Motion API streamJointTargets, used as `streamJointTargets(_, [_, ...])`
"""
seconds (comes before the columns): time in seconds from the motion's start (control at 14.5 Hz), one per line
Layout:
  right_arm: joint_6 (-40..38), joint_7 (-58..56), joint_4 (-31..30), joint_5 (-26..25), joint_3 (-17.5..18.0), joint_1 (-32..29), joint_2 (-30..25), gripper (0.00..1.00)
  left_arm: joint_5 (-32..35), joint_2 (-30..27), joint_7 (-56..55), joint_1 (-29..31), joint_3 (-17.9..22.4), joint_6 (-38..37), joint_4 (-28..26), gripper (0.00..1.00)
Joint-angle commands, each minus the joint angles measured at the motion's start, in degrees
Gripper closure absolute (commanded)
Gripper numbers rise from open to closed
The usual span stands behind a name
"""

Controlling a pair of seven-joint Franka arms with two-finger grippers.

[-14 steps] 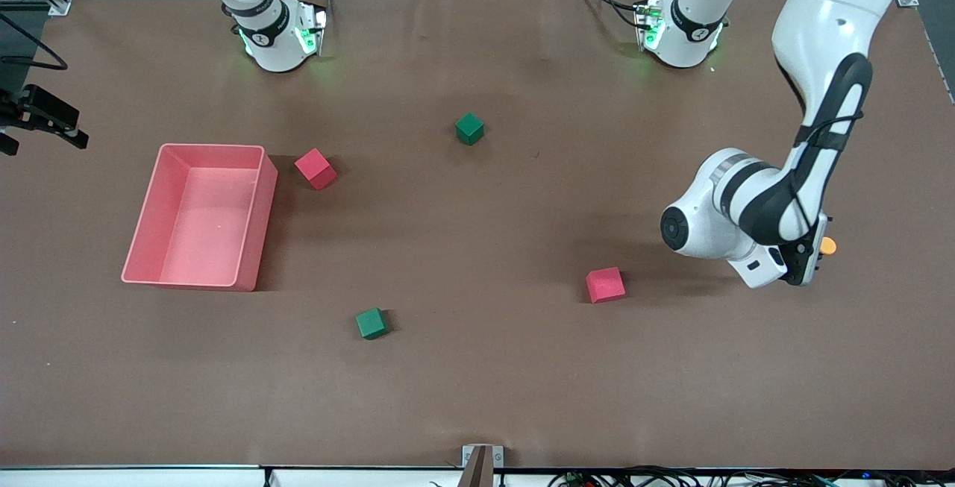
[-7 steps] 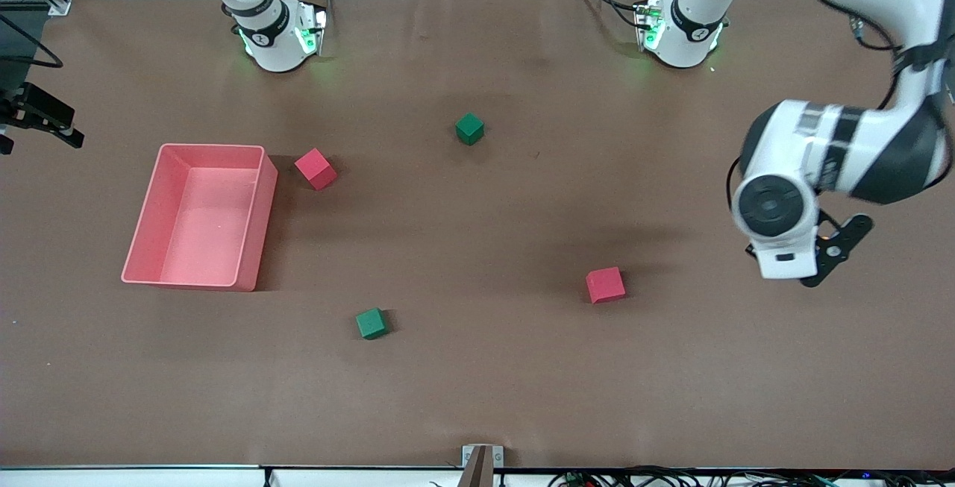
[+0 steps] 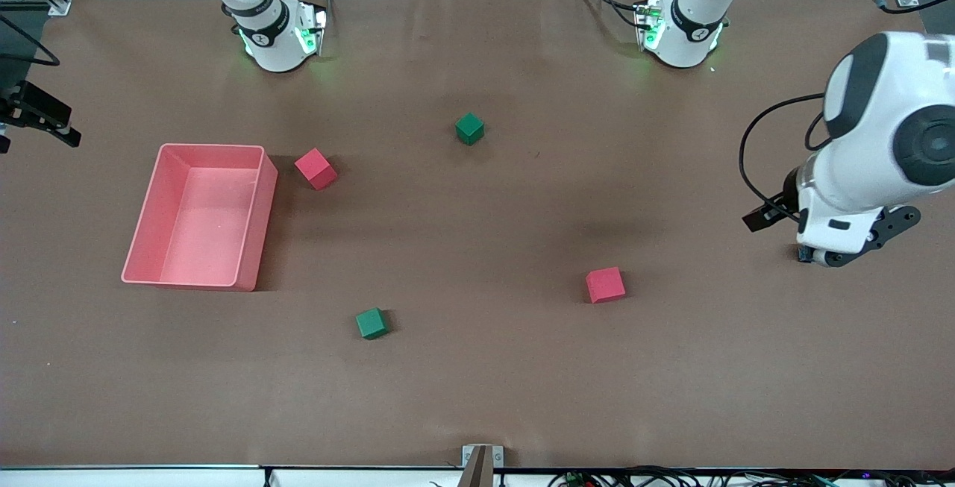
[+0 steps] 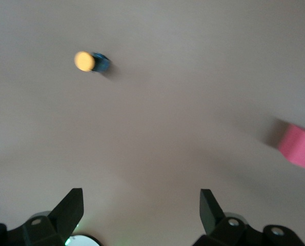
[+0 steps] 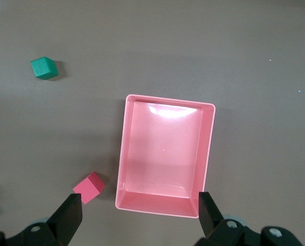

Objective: Place and upright button with both arms
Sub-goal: 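Lower the button upright onto the table and open the left gripper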

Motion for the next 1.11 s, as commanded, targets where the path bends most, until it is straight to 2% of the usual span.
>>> streamJointTargets(0.0, [-1.0, -0.6, 1.0, -0.2, 0.3, -0.5, 0.3, 0.00, -5.4, -3.0, 5.6, 1.7, -0.3, -0.1, -0.2, 0.00])
streamJointTargets(0.21, [-1.0, -0.6, 0.9, 0.0, 0.3, -0.5, 0.3, 0.00, -5.9, -4.5, 9.3, 1.8, -0.3, -1.3, 0.0, 0.00])
streamJointTargets(0.35, [-1.0, -0.6, 0.9, 0.0, 0.3, -0.6, 0.5, 0.00, -7.5, -6.1, 17.1, 1.1, 1.0, -1.4, 0.0, 0.00])
streamJointTargets(0.62, [-1.1, -0.5, 0.8, 0.0, 0.3, -0.6, 0.7, 0.00, -7.8, -8.3, 26.6, -6.7, 8.1, -3.3, -0.2, 0.00])
streamJointTargets(0.83, [-1.1, -0.5, 0.9, 0.0, 0.3, -0.6, 1.2, 0.00, -12.4, -11.1, 34.7, -9.8, 14.2, -4.1, -0.6, 0.00])
streamJointTargets(1.04, [-1.3, -0.5, 0.9, 0.0, 0.3, -0.6, 1.2, 0.00, -13.3, -12.4, 38.2, -9.8, 14.9, -5.2, -0.5, 0.00])
